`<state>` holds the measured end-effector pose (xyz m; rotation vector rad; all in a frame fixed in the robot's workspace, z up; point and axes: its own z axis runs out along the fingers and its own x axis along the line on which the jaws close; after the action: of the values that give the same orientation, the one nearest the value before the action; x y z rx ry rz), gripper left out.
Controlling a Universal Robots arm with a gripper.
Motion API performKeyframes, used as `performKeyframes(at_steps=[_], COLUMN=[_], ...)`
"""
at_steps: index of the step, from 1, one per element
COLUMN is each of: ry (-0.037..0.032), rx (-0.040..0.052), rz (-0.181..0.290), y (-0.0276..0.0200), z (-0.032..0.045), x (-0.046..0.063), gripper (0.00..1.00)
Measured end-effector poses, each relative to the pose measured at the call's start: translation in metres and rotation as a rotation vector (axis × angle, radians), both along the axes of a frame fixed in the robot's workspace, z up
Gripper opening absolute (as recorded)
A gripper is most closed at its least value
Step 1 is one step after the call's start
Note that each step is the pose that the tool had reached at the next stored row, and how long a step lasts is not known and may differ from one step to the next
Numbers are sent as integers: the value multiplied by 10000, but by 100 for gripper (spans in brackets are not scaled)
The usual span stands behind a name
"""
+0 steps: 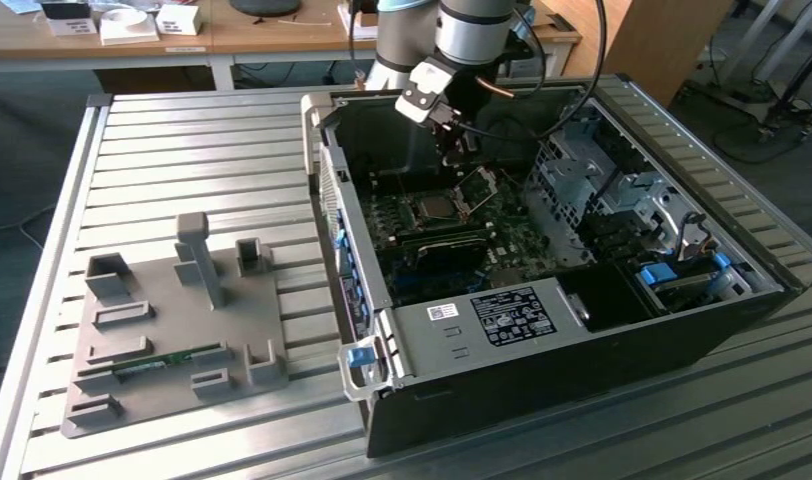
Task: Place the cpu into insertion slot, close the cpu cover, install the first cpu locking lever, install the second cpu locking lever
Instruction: 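Close the cpu cover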
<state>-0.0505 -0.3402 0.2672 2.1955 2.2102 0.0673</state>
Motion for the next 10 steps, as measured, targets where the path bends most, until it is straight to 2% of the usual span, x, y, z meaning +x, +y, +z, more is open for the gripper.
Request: performKeyframes(at_steps=[10], ry=[0], rx=[1], rz=[0], y=[0], z=[10], x=[20], gripper=[11])
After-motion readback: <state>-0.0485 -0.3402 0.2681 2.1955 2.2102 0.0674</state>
